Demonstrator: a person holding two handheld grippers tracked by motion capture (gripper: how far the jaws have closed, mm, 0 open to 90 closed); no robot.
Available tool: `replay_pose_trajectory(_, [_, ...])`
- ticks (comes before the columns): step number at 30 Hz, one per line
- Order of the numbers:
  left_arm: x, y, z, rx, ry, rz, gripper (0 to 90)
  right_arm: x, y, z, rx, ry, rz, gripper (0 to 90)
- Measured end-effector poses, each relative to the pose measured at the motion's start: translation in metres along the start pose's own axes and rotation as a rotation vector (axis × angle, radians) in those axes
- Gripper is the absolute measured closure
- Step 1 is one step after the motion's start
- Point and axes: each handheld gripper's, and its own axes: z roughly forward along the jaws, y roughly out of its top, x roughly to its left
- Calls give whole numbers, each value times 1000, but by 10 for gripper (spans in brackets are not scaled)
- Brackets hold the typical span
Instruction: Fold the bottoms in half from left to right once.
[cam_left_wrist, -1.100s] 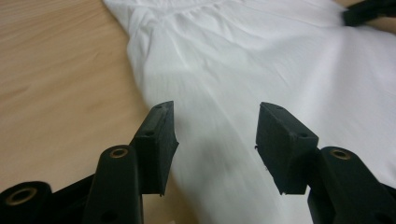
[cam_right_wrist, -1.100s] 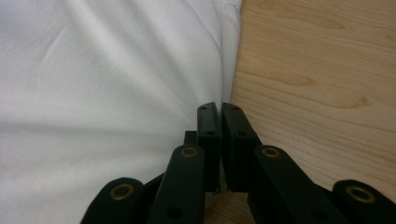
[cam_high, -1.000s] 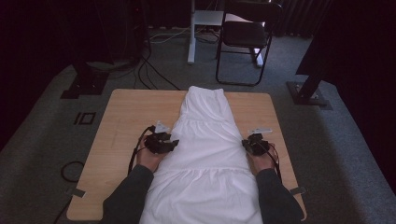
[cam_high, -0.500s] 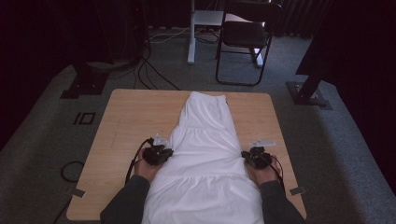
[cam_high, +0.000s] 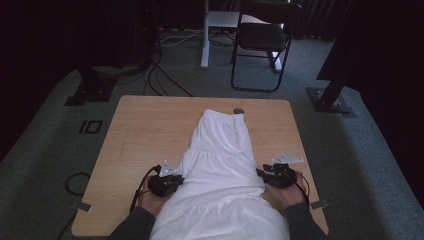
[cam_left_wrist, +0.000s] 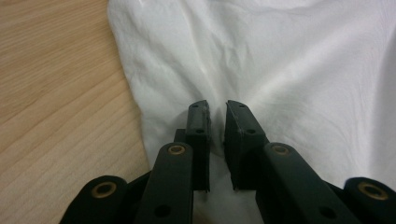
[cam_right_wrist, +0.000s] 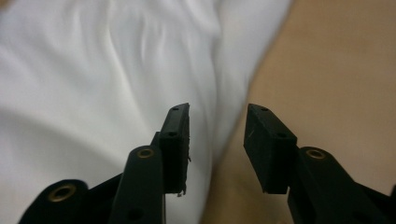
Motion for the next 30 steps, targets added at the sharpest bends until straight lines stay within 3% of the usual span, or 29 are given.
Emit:
replay_pose_trajectory(2, [0, -1, 0, -6, 3, -3, 801, -4, 16, 17, 8, 16, 1, 598])
replay_pose_trajectory(6, [0, -2, 0, -16, -2, -6, 786, -8, 37, 50, 37, 57, 47, 545])
replay_pose_trajectory(8, [-1, -3, 0, -21, -2, -6, 773, -9, 41, 65, 90, 78, 59, 539])
replay_pose_trajectory(10, [-2, -3, 0, -23, -4, -5, 748, -8, 40, 76, 158, 97, 31, 745])
replay_pose_trajectory(11, [-3, -3, 0, -22, 0, -3, 741, -6, 41, 75, 150, 57, 1, 820])
replay_pose_trajectory(12, [-3, -3, 0, -22, 0, -3, 734, -6, 41, 75, 150, 57, 1, 820])
replay_pose_trajectory(13, [-4, -3, -1, -19, 5, 0, 731, -8, 46, 61, 49, -70, 10, 870])
replay_pose_trajectory(14, [-4, -3, -1, -19, 5, 0, 730, -8, 46, 61, 49, -70, 10, 870])
replay_pose_trajectory(16, [-5, -3, 0, -18, -13, 4, 729, -14, 50, 47, -28, -156, 25, 872])
replay_pose_trajectory(17, [-7, -2, 0, -14, -14, 8, 729, -17, 50, 45, -22, -172, 18, 873])
replay_pose_trajectory(20, [-11, -1, 0, -1, -15, 23, 729, -19, 40, 55, 45, -188, -5, 868])
replay_pose_trajectory(21, [-11, -1, 0, -1, -15, 23, 728, -19, 40, 55, 45, -188, -5, 868])
replay_pose_trajectory(23, [-11, 2, -2, 39, -60, 28, 688, -22, 25, 71, 94, -159, 23, 859])
replay_pose_trajectory(24, [-11, 4, -4, 54, -65, 39, 656, -22, 23, 71, 79, -154, 29, 858])
replay_pose_trajectory(27, [-5, 19, -15, 9, -55, 41, 538, -21, 24, 71, 91, -158, 15, 859])
replay_pose_trajectory(30, [4, 48, -19, -47, -8, 40, 472, -22, 25, 71, 94, -154, 25, 860])
